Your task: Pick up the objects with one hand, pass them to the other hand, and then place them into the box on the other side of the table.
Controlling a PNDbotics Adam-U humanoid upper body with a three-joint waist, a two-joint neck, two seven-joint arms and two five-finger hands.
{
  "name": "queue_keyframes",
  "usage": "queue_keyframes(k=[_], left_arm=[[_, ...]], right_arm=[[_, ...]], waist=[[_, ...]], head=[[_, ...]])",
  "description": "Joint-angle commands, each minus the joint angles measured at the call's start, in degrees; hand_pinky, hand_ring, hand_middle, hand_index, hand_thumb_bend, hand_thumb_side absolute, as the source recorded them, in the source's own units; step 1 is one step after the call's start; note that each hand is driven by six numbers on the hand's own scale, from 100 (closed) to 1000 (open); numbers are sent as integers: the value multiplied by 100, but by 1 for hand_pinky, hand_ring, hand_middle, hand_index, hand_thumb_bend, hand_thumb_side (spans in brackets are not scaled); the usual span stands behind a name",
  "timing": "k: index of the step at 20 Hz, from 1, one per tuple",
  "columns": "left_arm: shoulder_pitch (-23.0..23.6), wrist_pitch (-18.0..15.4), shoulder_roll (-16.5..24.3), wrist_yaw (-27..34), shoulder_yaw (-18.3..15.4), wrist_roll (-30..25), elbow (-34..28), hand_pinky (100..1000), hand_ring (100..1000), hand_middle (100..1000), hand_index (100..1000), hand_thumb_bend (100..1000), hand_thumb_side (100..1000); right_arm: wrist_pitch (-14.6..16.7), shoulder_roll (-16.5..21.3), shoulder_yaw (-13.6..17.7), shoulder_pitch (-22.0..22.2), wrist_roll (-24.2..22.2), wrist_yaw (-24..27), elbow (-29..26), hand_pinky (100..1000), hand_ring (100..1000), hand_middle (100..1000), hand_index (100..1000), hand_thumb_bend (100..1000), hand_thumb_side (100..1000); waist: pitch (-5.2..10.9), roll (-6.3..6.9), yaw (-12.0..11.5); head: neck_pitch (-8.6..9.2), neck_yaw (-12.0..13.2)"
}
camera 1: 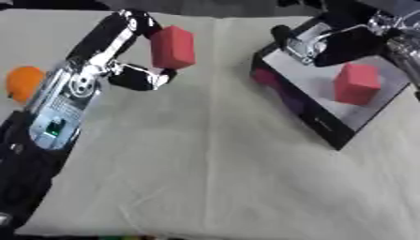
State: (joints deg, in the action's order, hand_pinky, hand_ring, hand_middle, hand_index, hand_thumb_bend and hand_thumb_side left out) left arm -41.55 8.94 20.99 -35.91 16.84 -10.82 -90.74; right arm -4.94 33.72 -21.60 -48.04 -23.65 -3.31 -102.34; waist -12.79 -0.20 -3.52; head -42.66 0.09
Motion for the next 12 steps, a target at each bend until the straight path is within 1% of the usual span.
queue_keyframes(k=[1, 9, 12], left_arm=[[-157, -25, -107, -65, 4, 45, -32, 778, 679, 608, 549, 255, 100], [-258, -25, -446, -135, 61, 73, -2, 776, 676, 605, 548, 244, 100], [-289, -22, -545, -135, 77, 60, 7, 776, 676, 604, 547, 243, 100]], right_arm=[[49, -6, -23, -149, -109, -154, 14, 943, 966, 1000, 1000, 100, 239], [84, -182, -211, -257, -230, -608, 176, 943, 973, 1000, 1000, 100, 221], [142, -245, -269, -284, -269, -779, 254, 945, 975, 1000, 1000, 100, 213]], waist=[[164, -70, -4], [141, -84, -28], [126, -89, -40]], head=[[80, -31], [101, -129], [109, -166]])
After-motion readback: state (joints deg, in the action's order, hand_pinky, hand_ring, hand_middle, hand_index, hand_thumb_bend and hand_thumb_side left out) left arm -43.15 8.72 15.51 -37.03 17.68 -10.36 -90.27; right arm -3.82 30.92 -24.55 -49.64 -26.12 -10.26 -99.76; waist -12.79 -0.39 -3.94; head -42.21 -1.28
